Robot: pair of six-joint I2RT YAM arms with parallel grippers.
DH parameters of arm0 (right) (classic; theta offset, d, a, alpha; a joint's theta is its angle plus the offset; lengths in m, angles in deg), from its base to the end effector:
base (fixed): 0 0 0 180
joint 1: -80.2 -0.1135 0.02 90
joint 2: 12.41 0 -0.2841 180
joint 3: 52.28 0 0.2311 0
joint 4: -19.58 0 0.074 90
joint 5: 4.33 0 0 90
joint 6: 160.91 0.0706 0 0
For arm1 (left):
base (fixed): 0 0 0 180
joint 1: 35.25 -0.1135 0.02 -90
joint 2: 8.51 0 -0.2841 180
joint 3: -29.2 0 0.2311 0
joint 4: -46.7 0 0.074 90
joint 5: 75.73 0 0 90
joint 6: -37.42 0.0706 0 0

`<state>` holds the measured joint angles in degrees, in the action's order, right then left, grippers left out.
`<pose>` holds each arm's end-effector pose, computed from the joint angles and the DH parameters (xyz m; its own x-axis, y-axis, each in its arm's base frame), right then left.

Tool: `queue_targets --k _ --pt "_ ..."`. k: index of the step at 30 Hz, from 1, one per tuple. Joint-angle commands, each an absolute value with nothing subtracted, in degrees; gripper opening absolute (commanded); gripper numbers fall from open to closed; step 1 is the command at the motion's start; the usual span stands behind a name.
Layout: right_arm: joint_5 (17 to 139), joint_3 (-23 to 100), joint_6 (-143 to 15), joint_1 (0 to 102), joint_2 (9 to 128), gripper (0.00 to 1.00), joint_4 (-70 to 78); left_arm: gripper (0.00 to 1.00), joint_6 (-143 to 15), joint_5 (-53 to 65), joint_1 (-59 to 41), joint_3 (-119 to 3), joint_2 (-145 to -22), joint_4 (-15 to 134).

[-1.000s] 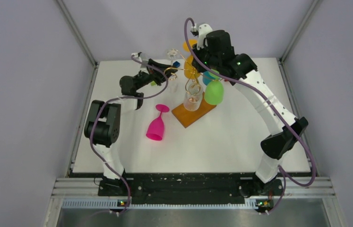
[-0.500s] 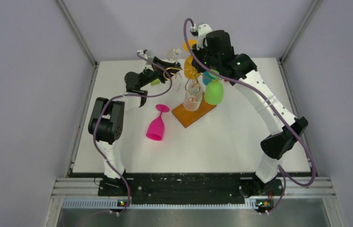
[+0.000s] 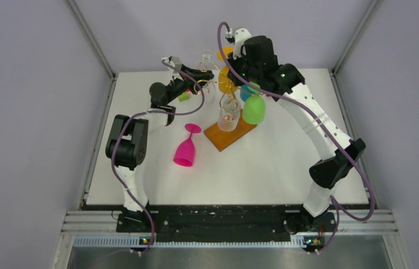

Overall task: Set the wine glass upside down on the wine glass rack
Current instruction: Turn the wine glass upside down at the wine rack.

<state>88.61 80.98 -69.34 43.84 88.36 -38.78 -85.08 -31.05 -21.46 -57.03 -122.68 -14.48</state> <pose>0.3227 0.2331 0.4537 -0.3665 -0.2358 -0.9001 -0.5451 0.8384 0.0023 0.4191 -0.1546 0.3322 0.0486 -0.4009 -0.9148 0.9145 0.3862 -0.1207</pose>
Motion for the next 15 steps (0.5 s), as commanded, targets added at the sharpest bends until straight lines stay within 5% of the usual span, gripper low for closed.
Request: queue_targets --k 1,15 --pt "88.05 81.99 -69.93 43.37 88.67 0.0 -39.67 0.0 -84.61 -25.74 -21.62 -56.87 -120.57 -18.49" --pt "87.82 82.04 -70.04 43.36 88.84 0.0 -39.53 0.0 -85.34 -20.94 -21.89 -47.25 -116.87 -27.36"
